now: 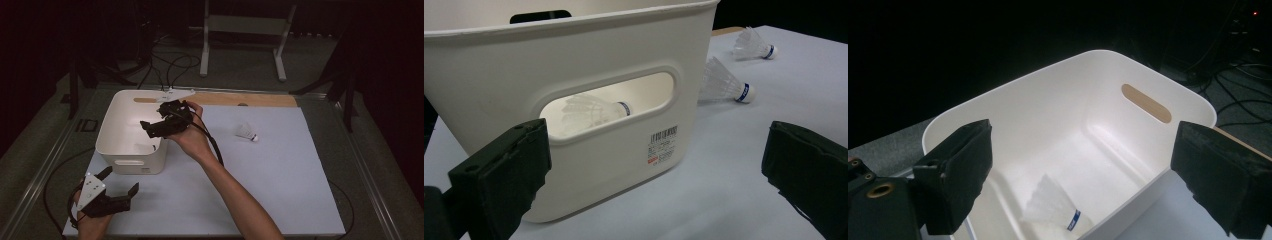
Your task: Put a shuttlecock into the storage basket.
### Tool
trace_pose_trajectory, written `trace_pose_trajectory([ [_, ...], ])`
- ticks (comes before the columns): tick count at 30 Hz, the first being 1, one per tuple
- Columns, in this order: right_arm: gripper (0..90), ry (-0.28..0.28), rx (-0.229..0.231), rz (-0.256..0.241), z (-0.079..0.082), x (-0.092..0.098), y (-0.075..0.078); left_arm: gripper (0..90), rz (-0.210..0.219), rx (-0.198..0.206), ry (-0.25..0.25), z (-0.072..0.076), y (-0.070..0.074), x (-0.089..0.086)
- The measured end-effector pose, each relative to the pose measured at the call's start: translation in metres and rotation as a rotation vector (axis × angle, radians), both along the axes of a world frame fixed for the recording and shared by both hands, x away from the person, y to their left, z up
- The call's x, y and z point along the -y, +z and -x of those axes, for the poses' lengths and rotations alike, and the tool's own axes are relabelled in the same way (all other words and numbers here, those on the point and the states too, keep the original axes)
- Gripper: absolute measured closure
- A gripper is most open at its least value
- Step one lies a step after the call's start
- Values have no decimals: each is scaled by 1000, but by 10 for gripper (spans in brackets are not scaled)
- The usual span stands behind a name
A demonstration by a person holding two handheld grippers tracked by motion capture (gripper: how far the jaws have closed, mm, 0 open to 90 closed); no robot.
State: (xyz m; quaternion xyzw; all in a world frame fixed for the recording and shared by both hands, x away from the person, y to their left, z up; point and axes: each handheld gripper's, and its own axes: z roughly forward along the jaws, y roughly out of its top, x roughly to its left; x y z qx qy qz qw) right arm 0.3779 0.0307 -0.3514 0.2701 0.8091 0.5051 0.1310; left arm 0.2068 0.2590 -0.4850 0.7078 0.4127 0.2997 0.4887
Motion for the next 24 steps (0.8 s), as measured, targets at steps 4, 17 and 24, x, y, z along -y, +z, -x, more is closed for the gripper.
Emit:
trace_pose_trajectory([
  [4,96,-7,-3,4,-1,2,-1,0,2,1,1,0,0,0],
  [17,96,-37,-5,5,-5,13,-3,0,0,-1,-1,0,0,0],
  [24,96,-44,0,10,-6,18,-4,0,-4,-3,-3,-1,0,1],
])
